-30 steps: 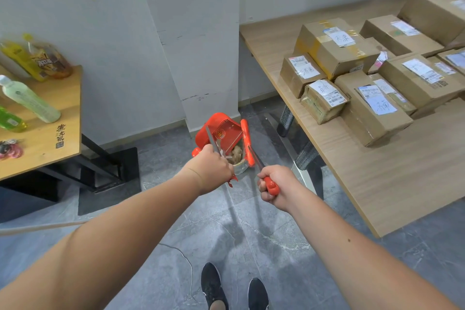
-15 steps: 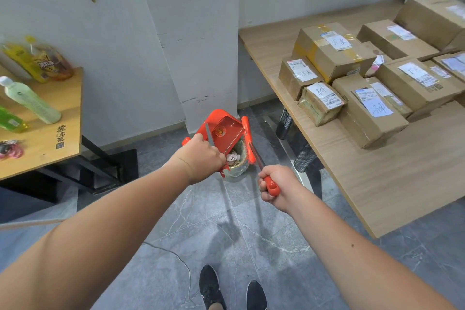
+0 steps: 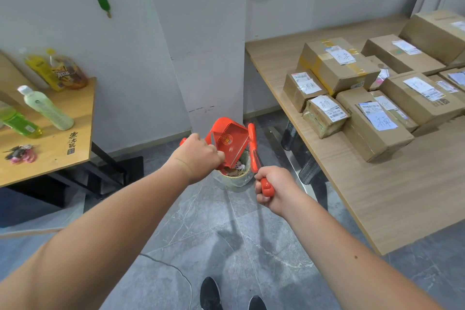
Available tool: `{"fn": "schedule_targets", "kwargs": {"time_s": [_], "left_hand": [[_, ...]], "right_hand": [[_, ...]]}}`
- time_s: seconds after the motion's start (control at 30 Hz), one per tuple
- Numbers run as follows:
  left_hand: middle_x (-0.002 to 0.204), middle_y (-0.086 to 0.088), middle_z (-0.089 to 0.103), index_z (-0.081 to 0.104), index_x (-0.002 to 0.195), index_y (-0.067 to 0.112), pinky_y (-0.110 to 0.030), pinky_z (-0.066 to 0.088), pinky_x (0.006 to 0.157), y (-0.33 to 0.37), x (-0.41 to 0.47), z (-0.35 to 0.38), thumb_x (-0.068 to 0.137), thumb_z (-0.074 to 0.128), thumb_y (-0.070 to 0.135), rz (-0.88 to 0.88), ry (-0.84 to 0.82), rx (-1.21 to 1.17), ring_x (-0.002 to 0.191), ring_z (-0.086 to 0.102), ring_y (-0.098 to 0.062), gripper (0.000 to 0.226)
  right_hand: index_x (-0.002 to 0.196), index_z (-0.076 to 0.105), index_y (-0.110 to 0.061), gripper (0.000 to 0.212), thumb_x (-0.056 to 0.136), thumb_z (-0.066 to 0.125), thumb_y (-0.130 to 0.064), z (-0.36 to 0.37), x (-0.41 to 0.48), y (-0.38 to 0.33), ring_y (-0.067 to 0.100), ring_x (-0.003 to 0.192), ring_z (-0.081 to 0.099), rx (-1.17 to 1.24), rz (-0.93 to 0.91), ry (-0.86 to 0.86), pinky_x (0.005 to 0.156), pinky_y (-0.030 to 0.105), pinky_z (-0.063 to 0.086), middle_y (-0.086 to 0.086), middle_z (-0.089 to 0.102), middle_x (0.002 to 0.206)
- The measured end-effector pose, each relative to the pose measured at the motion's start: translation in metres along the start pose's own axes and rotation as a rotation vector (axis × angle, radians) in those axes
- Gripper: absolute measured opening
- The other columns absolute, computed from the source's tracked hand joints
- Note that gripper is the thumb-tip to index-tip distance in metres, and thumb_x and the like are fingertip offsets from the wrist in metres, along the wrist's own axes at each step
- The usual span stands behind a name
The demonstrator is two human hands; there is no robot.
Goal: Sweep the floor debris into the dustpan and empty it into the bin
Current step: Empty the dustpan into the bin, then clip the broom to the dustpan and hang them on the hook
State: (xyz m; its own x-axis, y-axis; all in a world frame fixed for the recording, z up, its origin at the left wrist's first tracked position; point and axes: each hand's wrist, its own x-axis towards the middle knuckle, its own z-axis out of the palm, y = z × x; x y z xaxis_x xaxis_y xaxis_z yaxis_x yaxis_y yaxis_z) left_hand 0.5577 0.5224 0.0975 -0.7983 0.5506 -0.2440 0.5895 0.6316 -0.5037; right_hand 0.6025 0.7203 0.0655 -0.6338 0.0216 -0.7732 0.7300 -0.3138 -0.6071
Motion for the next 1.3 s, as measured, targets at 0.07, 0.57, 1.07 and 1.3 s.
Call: {"fn": "schedule_targets", "kwargs": {"time_s": [0.07, 0.57, 1.07, 1.3], "left_hand": [[0.097, 0.001, 0.069, 0.054, 0.112, 0.024, -0.034, 0.033, 0.070, -0.011, -0.001, 0.002, 0.096, 0.046, 0.010, -0.060, 0.021, -0.017, 0.086, 0.069, -0.026, 0.023], [0.096, 0.009, 0.069, 0.067, 0.098, 0.034, -0.030, 0.040, 0.065, -0.096, -0.011, -0.055, 0.083, 0.069, 0.051, -0.573, 0.326, -0.513, 0.096, 0.065, -0.021, 0.023], [0.062, 0.014, 0.060, 0.062, 0.070, 0.030, -0.025, 0.046, 0.057, -0.221, -0.068, -0.057, 0.057, 0.068, 0.086, -0.849, 0.321, -0.614, 0.063, 0.056, -0.005, 0.058], [0.064, 0.015, 0.062, 0.062, 0.069, 0.032, -0.024, 0.038, 0.053, -0.292, -0.083, -0.029, 0.057, 0.068, 0.087, -0.842, 0.340, -0.632, 0.064, 0.056, -0.005, 0.057]], "right_hand": [[0.077, 0.045, -0.010, 0.017, 0.077, 0.045, 0.007, -0.001, -0.001, -0.003, 0.015, 0.049, 0.037, -0.005, 0.004, -0.011, 0.041, 0.016, 0.022, 0.007, 0.041, 0.057], [0.078, 0.058, -0.019, 0.038, 0.081, 0.049, -0.055, 0.102, -0.089, -0.155, 0.017, 0.042, 0.041, -0.640, -0.278, -0.363, 0.044, 0.018, 0.022, 0.007, 0.053, 0.062], [0.107, 0.056, -0.009, 0.098, 0.063, 0.039, -0.095, 0.253, -0.129, -0.222, 0.019, 0.041, 0.040, -0.908, -0.712, -0.656, 0.042, 0.022, 0.029, 0.014, 0.054, 0.061], [0.093, 0.066, -0.001, 0.080, 0.086, 0.041, -0.076, 0.348, -0.110, -0.231, 0.034, 0.082, 0.070, -1.024, -1.191, -0.309, 0.081, 0.052, 0.056, 0.015, 0.073, 0.091]]}}
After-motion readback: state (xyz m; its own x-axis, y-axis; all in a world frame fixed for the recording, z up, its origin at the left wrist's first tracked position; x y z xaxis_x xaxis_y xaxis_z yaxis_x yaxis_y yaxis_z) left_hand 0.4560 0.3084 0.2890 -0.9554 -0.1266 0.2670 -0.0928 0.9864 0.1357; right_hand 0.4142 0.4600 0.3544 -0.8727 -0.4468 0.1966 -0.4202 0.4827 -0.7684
